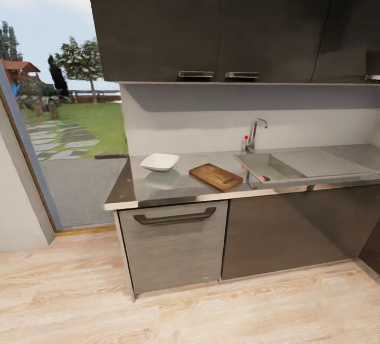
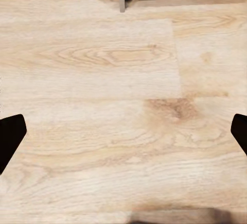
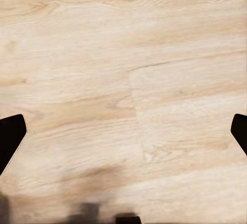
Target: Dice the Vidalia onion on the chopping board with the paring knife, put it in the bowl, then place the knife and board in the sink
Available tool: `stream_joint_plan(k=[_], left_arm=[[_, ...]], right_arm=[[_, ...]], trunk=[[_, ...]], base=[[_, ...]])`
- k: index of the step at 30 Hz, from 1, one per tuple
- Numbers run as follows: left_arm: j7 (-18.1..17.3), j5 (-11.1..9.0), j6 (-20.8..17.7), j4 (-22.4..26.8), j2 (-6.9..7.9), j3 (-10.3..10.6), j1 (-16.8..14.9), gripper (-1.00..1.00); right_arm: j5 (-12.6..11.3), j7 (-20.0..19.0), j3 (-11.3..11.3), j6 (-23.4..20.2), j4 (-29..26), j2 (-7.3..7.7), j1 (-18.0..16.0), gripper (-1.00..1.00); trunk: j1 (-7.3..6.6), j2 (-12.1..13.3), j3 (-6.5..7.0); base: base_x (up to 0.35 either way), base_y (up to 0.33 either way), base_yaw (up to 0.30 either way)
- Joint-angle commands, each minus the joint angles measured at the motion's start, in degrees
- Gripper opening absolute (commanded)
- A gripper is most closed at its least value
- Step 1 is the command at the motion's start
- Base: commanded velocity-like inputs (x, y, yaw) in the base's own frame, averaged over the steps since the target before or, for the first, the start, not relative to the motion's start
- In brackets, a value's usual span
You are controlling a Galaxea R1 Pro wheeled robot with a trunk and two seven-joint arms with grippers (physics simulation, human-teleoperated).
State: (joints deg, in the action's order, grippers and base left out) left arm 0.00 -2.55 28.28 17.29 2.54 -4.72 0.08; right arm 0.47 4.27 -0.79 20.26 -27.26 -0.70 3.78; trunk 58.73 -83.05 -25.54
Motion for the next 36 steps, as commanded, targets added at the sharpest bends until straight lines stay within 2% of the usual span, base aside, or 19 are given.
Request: stream_joint_plan(k=[1,28,36], left_arm=[[0.00,-0.26,0.11,0.02,0.00,0.06,0.01,1.00],[0.00,-0.18,0.11,0.02,0.00,0.06,0.01,1.00],[0.00,-0.18,0.11,0.02,-0.07,0.10,0.01,1.00]], right_arm=[[0.05,0.30,-0.09,0.05,-0.08,-0.01,0.01,1.00],[0.06,0.30,-0.17,0.05,-0.08,-0.09,0.02,1.00],[0.07,0.30,-0.18,0.05,-0.08,-0.09,0.00,1.00]], trunk=[[0.00,-0.03,0.02],[0.00,-0.03,1.52],[0.00,-0.03,1.97]], base=[[0.000,0.302,-0.230],[0.001,0.302,-0.230],[0.148,0.231,-0.230]])
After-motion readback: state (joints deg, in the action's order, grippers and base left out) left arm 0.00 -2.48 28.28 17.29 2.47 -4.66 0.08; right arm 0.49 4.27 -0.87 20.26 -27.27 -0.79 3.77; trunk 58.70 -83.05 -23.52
